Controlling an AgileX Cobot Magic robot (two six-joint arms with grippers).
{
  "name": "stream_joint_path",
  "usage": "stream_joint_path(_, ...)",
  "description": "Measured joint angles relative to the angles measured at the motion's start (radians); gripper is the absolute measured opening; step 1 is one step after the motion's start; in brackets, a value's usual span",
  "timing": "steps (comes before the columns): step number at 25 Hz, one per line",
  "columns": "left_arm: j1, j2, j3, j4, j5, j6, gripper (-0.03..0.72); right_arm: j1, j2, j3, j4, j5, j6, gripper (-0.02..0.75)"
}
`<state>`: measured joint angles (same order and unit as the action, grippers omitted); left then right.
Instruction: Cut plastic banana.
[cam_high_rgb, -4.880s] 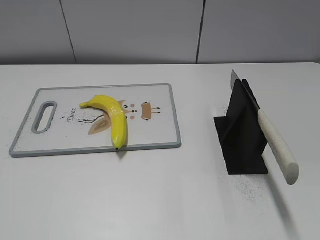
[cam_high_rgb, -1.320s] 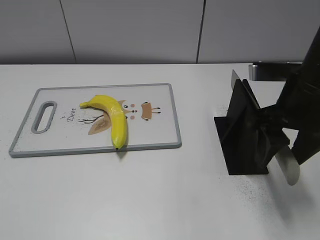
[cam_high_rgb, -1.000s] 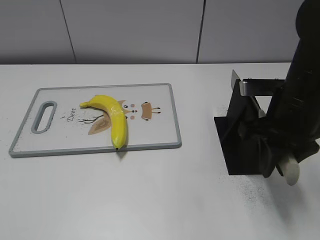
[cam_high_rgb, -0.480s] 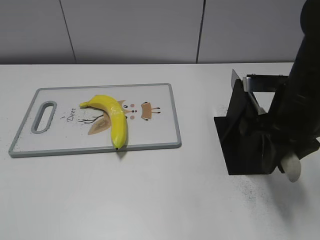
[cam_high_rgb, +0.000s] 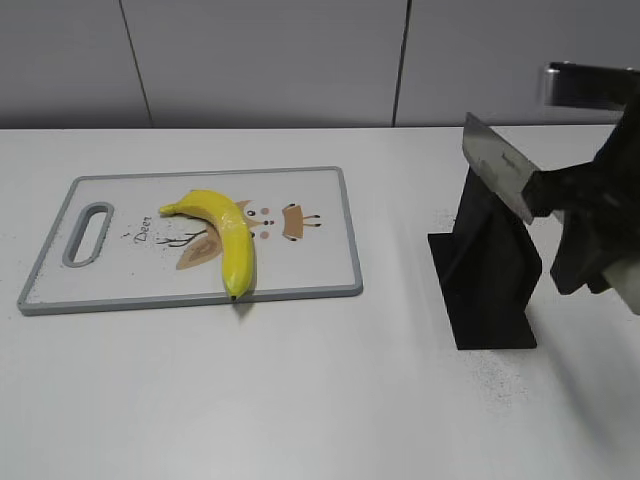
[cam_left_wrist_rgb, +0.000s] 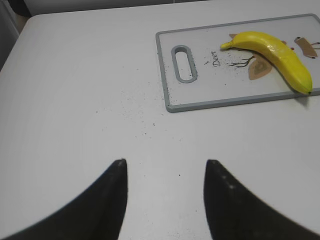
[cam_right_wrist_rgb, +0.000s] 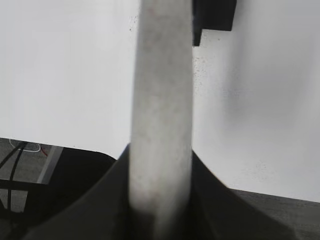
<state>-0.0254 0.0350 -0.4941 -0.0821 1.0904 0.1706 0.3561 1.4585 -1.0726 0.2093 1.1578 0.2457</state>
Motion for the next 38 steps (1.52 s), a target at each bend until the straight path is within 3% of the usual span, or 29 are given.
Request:
stream_joint_path(16, 0.000, 0.001, -0.001, 0.000, -0.004, 0.000, 0.474, 0.000, -0.093, -0.236, -0.110, 0.063, -0.012, 0.194)
stream_joint_path(21, 0.000, 0.065, -0.039, 0.000, -0.069, 0.013, 0.474, 0.000, -0.070, -0.303, -0.135, 0.070, -0.246, 0.194)
stream_joint_path(29, 0.000, 0.367, -0.100, -0.040, -0.293, 0.115, 0.479, 0.000, 0.156, -0.530, -0.131, 0.072, -0.584, 0.194)
stream_joint_path(35, 0.000, 0.638, -0.208, -0.141, -0.438, 0.262, 0.584, 0.000, 0.326, -0.722, -0.107, 0.072, -0.758, 0.194)
stream_joint_path(38, 0.000, 0.781, -0.300, -0.151, -0.448, 0.349, 0.595, 0.000, 0.388, -0.785, -0.055, 0.070, -1.002, 0.194)
